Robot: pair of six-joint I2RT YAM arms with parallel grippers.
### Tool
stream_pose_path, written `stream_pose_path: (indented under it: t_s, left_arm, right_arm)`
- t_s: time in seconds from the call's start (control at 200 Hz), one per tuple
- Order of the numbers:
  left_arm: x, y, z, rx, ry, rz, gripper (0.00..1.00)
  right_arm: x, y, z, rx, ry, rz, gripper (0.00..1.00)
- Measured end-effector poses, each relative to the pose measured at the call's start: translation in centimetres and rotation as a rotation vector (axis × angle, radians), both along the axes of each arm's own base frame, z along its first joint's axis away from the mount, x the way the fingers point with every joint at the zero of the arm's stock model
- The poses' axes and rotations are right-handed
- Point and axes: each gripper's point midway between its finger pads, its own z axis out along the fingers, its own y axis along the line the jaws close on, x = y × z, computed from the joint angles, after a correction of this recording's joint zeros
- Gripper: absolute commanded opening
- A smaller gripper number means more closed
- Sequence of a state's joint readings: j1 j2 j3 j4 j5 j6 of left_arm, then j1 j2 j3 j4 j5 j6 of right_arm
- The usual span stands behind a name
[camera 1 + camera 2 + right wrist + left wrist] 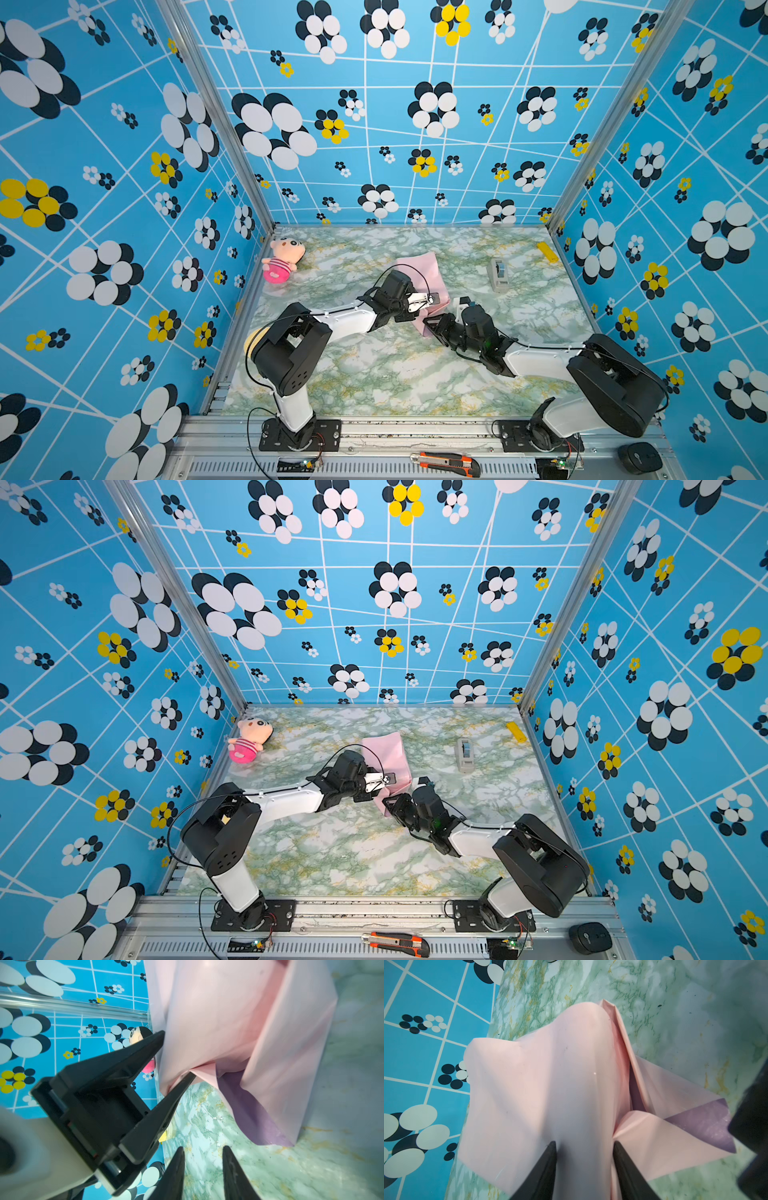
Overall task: Wrap a gift box in wrapping paper
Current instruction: Fold the wrapping paper for the gift box.
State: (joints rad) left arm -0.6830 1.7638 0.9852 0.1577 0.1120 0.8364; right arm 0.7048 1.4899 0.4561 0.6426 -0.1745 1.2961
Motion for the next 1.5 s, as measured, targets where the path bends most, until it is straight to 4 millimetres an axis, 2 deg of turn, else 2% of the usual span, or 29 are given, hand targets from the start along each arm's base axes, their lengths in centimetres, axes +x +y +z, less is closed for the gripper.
stream_pose_path:
  t_s: [0.285,0.51,0.675,0.985,1.305,1.499]
  left_arm:
    - [0.0,0.0,0.0,-0.001,0.002,0.002,0.45]
    - [0.1,-0.1,0.0,-0.004,0.003,0.005,0.45]
    - [0.4,0.0,0.0,0.001,-0.002,0.013,0.45]
    - [0.4,0.0,0.0,0.003,-0.004,0.016,0.45]
    - [0.4,0.0,0.0,0.004,-0.002,0.015,0.45]
    - [0.4,0.0,0.0,0.004,-0.002,0.015,0.45]
  right_arm:
    - [1.0,2.4,-2.5,0.004,0.048,0.022,0.16]
    - [2.6,3.6,-2.0,0.033,0.038,0.008,0.13]
    - [3.4,4.0,-2.7,0.031,0.041,-0.008,0.12]
    - [4.0,3.3,-3.5,0.003,0.044,-0.056,0.12]
    - [5.2,1.6,-4.3,-0.046,0.044,-0.144,0.13]
    - [5.5,0.6,-5.0,-0.08,0.055,-0.193,0.19]
